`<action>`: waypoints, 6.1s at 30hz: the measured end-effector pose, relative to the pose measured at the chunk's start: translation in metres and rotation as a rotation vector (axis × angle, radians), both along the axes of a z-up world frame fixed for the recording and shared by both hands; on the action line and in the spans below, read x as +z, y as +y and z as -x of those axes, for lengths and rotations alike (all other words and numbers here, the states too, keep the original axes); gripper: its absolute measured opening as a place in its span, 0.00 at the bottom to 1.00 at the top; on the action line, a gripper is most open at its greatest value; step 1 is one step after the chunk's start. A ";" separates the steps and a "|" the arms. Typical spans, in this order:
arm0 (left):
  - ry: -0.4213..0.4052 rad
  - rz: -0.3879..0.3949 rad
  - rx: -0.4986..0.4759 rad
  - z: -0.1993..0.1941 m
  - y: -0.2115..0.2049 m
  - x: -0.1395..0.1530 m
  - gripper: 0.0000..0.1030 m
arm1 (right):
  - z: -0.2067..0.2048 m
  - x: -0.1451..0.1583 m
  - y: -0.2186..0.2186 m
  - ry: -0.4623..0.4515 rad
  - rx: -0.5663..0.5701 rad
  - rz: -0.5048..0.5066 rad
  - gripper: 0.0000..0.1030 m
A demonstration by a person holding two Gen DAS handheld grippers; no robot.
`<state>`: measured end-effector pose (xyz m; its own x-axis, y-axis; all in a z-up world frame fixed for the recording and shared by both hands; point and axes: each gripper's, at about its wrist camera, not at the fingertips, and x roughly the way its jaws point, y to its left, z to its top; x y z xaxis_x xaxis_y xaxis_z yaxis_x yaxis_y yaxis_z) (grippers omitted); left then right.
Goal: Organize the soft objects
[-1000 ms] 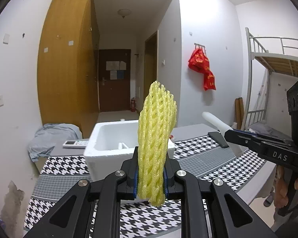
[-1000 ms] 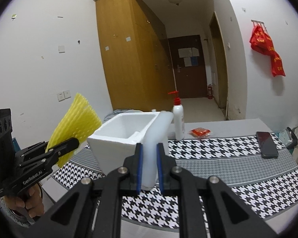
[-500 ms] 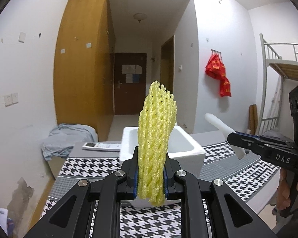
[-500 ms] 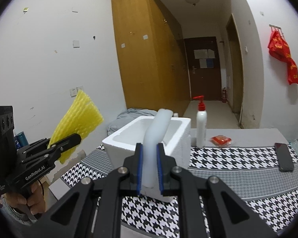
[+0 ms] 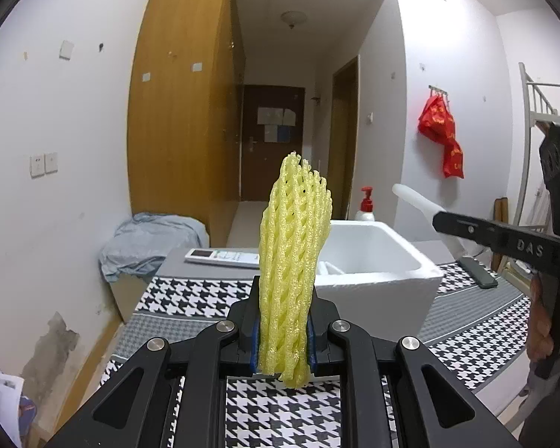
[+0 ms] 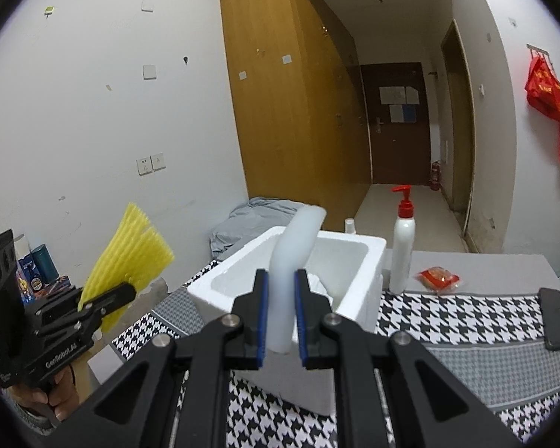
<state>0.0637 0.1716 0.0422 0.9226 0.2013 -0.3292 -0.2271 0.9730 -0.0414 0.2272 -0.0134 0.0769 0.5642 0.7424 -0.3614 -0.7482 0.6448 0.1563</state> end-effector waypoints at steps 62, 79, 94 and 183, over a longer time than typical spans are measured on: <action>0.040 0.024 -0.108 -0.051 0.003 0.014 0.19 | -0.020 0.003 0.004 -0.055 -0.029 0.002 0.99; 0.096 0.011 -0.197 -0.104 -0.012 0.014 0.19 | 0.001 -0.012 -0.032 -0.074 -0.133 0.017 0.99; 0.136 0.010 -0.187 -0.147 -0.021 0.006 0.66 | 0.002 -0.025 -0.063 -0.047 -0.203 0.003 0.99; -0.161 -0.089 -0.039 0.153 -0.108 -0.034 0.99 | 0.223 -0.060 -0.125 -0.224 -0.306 -0.071 0.99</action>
<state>-0.0895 0.0635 0.0082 0.9696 0.1863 -0.1587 -0.1868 0.9823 0.0122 0.0044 -0.1381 0.0165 0.8227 0.5460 -0.1580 -0.5435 0.8371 0.0628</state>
